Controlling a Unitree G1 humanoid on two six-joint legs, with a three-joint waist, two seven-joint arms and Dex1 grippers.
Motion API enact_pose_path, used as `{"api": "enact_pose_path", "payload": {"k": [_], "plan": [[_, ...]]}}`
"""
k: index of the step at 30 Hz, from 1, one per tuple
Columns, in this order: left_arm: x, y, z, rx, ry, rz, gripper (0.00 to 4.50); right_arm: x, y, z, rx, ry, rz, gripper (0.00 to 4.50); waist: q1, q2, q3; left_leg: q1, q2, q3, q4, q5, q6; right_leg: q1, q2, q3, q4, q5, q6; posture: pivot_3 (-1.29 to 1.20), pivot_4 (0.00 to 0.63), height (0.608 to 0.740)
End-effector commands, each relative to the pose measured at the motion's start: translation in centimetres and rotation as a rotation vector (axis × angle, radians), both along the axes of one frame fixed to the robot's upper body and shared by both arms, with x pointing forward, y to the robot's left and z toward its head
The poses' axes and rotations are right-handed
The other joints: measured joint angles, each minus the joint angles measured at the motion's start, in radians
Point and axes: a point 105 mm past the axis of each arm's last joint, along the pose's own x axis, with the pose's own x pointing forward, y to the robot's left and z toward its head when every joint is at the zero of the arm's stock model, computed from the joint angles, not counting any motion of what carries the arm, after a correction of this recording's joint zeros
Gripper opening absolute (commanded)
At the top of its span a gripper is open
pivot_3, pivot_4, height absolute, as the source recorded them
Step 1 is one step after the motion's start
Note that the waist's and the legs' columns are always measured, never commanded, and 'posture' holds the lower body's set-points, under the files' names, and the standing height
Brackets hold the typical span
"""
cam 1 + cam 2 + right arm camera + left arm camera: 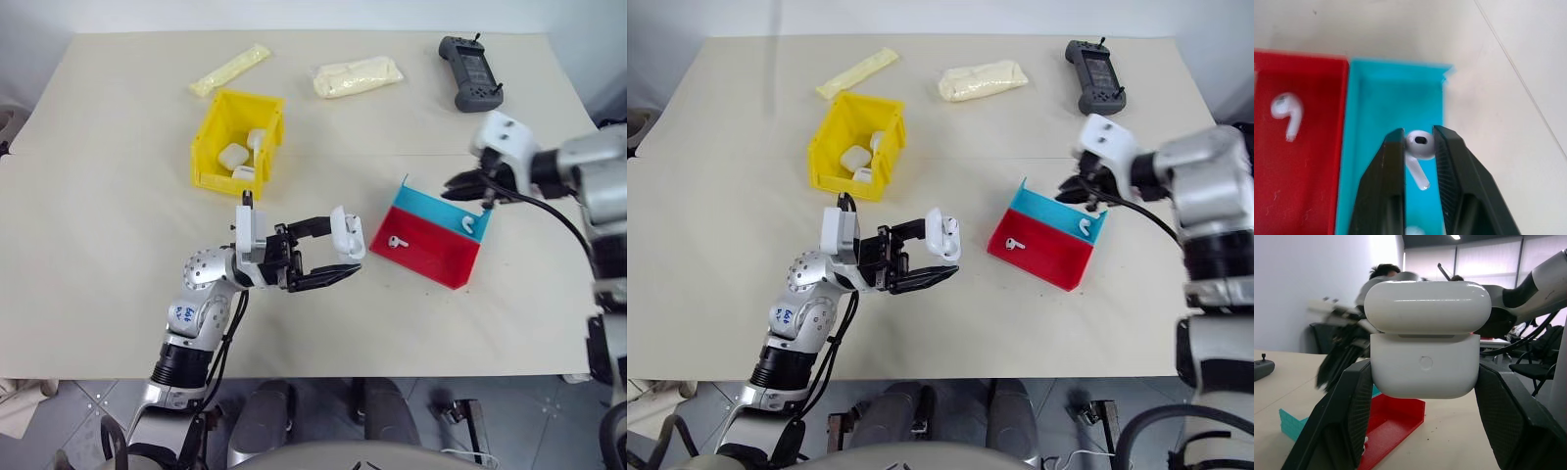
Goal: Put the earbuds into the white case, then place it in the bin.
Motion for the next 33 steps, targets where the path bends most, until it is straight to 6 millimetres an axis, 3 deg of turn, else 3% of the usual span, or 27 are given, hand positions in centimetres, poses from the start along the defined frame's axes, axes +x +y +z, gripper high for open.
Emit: {"api": "enact_pose_path", "payload": {"k": [1,6,13,16,22,33], "plan": [[-0.1,-0.1,0.9,-0.027,-0.022,-0.028,2.77,-2.5,-0.3,0.8,0.064,-0.038,0.003,0.45,0.005,0.0,0.0,0.0,0.0,0.0,0.0,0.0,0.0,0.0,0.0,0.0,0.0,0.0,0.0,0.0,0.15,0.74],[0.2,-0.6,1.0,-0.03,-0.023,-0.047,2.77,-5.8,-0.6,-0.2,0.21,-0.084,-0.05,0.45,0.008,0.0,0.0,0.001,0.0,0.002,0.0,0.0,0.0,0.0,0.0,0.0,0.001,0.0,0.0,0.0,0.15,0.74],[0.3,-0.8,1.1,-0.035,-0.014,-0.074,2.77,-9.4,4.9,2.0,0.655,-0.122,0.067,0.45,0.007,0.0,0.0,0.002,0.001,0.003,0.0,0.0,-0.001,0.0,0.001,0.001,0.001,0.0,0.0,0.0,0.15,0.74],[0.5,-0.9,1.1,-0.036,-0.013,-0.079,2.77,-10.0,6.6,3.0,0.926,-0.082,0.066,0.45,0.008,0.0,0.0,0.002,0.004,0.0,0.001,0.0,-0.001,0.001,0.001,0.001,0.002,0.0,0.0,0.0,0.15,0.74],[0.9,-1.2,1.2,-0.041,-0.015,-0.081,2.77,-11.0,9.1,4.2,1.183,-0.051,0.105,0.45,0.006,0.0,0.0,0.002,0.002,-0.001,0.001,0.0,0.0,0.001,0.0,0.001,0.002,0.0,0.0,0.0,0.15,0.74],[0.8,-1.5,1.4,-0.034,0.007,-0.098,2.77,-12.4,11.9,4.1,1.29,0.081,0.174,0.45,0.006,0.0,0.0,0.002,-0.001,0.0,0.0,0.0,0.0,0.0,0.001,0.001,0.002,0.0,0.0,0.0,0.15,0.74]]}}
